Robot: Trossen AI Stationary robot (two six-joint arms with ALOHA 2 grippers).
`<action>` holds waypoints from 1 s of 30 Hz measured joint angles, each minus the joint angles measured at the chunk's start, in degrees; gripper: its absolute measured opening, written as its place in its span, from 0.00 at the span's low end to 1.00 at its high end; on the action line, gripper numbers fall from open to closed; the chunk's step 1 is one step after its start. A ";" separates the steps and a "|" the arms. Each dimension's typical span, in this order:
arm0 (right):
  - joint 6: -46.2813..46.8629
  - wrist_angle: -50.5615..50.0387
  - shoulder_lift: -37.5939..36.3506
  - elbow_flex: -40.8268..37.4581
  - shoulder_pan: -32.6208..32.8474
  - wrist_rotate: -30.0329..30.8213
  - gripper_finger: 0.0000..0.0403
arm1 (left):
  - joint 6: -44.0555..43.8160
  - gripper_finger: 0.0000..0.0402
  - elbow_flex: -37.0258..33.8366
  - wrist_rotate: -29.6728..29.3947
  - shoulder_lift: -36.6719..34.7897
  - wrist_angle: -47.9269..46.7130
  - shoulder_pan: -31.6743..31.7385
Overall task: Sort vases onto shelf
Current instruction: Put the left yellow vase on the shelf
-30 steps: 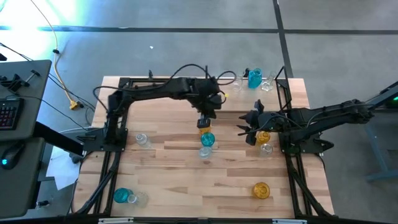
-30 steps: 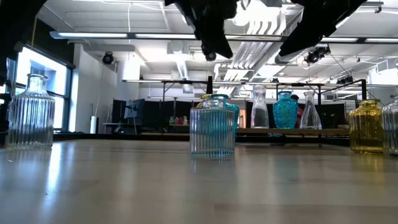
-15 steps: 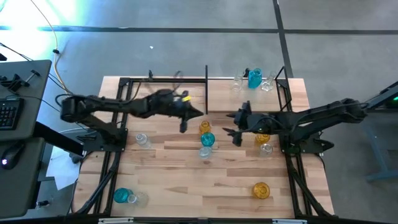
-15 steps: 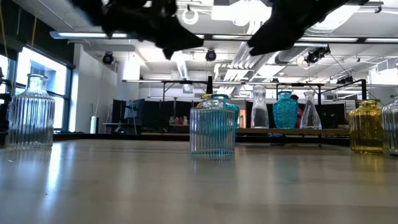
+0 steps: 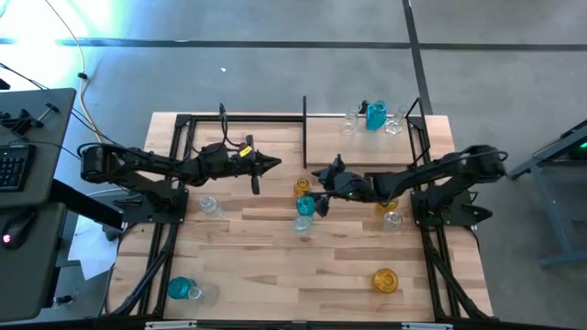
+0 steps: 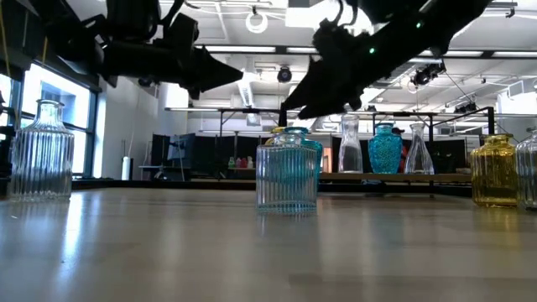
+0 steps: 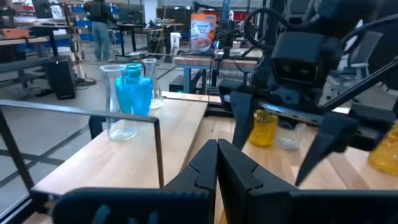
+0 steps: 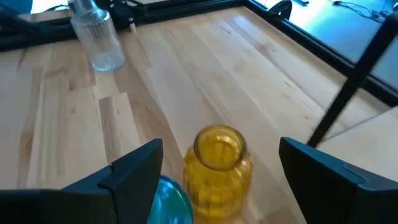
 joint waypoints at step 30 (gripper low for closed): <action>2.67 8.33 8.22 0.20 -4.38 -9.17 0.31 | 2.94 0.00 -0.15 -0.24 0.02 -0.87 0.31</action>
